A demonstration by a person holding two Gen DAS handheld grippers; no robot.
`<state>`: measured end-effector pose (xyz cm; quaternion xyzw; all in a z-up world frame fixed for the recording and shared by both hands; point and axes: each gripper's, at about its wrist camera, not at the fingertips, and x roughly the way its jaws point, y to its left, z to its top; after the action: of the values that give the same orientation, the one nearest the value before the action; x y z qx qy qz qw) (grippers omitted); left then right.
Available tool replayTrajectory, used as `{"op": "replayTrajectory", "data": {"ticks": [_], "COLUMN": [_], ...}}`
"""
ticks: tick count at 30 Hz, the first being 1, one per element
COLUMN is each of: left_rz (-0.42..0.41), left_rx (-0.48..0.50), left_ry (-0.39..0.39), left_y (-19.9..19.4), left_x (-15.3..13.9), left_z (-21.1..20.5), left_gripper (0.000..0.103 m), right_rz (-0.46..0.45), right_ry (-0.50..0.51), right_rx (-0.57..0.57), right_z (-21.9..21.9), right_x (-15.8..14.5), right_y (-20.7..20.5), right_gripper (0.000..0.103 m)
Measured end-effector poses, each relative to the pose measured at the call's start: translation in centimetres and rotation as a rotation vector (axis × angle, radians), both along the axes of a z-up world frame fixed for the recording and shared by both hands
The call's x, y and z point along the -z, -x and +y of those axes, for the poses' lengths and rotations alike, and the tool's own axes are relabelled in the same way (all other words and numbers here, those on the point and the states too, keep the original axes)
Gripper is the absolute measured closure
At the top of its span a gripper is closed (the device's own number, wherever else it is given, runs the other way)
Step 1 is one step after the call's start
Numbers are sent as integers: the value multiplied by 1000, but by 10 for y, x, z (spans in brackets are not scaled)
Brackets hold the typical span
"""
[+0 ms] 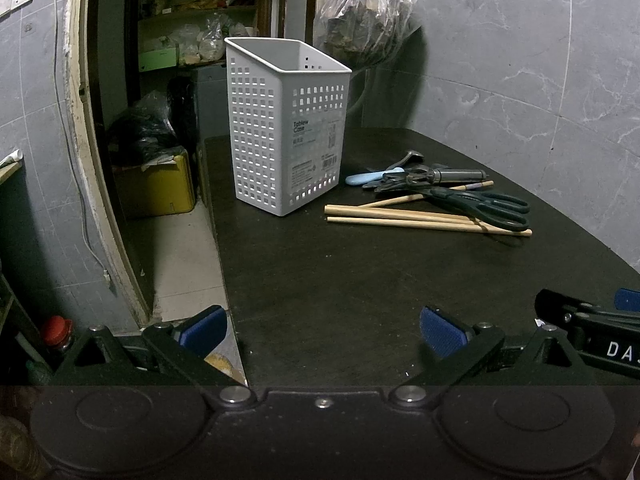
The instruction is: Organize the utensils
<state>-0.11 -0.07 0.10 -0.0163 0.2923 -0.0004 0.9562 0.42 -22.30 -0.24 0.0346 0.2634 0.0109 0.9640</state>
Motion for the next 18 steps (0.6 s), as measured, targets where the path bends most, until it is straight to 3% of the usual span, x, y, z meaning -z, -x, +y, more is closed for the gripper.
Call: {"op": "replayTrajectory", "data": {"ticks": [18], "left_rz": [2], "left_rx": [-4], "left_ry": [2], "left_y": [1], "left_x": [-1], "left_z": [3], "left_gripper": [1], "right_rz": [3], "right_ry": [-7], "right_rx": [8], "right_z": [-2], "right_x": [3], "right_y": [1], "right_gripper": [0]}}
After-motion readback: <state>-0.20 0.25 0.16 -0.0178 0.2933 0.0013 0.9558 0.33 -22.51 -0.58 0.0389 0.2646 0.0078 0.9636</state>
